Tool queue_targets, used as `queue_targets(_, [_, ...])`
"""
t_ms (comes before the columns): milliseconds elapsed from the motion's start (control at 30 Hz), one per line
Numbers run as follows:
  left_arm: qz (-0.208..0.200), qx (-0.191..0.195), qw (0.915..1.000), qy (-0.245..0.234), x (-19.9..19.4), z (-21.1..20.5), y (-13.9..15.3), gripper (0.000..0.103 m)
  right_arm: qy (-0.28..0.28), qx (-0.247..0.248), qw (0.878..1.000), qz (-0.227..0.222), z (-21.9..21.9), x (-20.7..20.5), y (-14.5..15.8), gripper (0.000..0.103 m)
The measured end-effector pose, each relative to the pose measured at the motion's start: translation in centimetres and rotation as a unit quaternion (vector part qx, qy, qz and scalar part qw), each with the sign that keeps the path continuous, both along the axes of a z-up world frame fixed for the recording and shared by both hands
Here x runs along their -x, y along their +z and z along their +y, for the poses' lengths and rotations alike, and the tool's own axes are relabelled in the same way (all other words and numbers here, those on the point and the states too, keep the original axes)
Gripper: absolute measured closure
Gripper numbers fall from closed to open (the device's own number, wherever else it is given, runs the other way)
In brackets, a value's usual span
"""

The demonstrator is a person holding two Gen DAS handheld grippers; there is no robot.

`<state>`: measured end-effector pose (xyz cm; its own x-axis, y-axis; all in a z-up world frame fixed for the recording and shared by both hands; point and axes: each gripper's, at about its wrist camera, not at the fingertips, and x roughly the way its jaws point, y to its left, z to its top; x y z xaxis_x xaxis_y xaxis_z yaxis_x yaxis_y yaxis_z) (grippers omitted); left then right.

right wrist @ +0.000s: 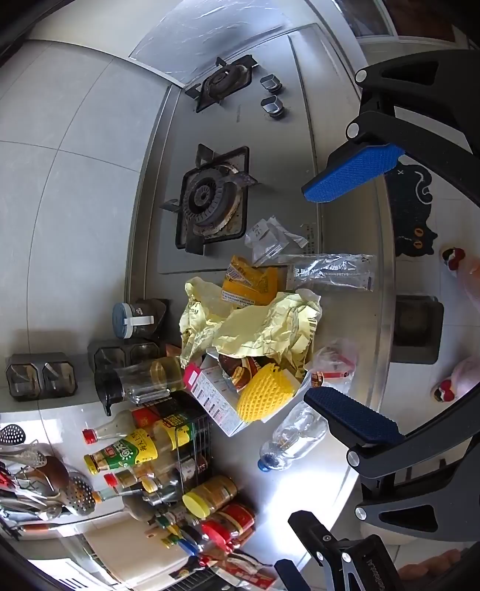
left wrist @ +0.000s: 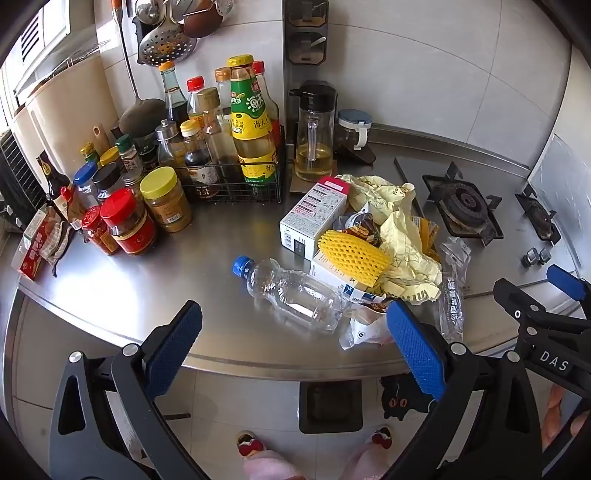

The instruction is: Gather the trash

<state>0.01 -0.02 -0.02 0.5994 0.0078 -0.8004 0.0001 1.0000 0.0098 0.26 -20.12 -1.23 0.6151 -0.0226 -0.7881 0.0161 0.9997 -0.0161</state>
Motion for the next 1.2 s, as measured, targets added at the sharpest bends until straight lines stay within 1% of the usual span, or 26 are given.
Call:
queue_targets(400, [-0.003, 0.002, 1.0000, 0.000, 0.02, 0.01, 0.02, 0.008, -0.002, 0.000, 1.000, -0.003, -0.15, 0.33, 0.10, 0.003])
queue_targets(600, [0.001, -0.001, 1.0000, 0.000, -0.07, -0.26, -0.19, 0.008, 0.002, 0.010, 1.000, -0.001, 0.30, 0.26, 0.10, 0.003])
queue_targets(800, [0.002, 0.005, 1.0000, -0.001, 0.27, -0.10, -0.14, 0.008, -0.001, 0.008, 1.000, -0.003, 0.08, 0.19, 0.27, 0.003])
queue_targets(1200, [0.004, 0.004, 1.0000, -0.003, 0.13, 0.10, -0.11, 0.008, 0.002, 0.009, 1.000, -0.004, 0.09, -0.03, 0.48, 0.003])
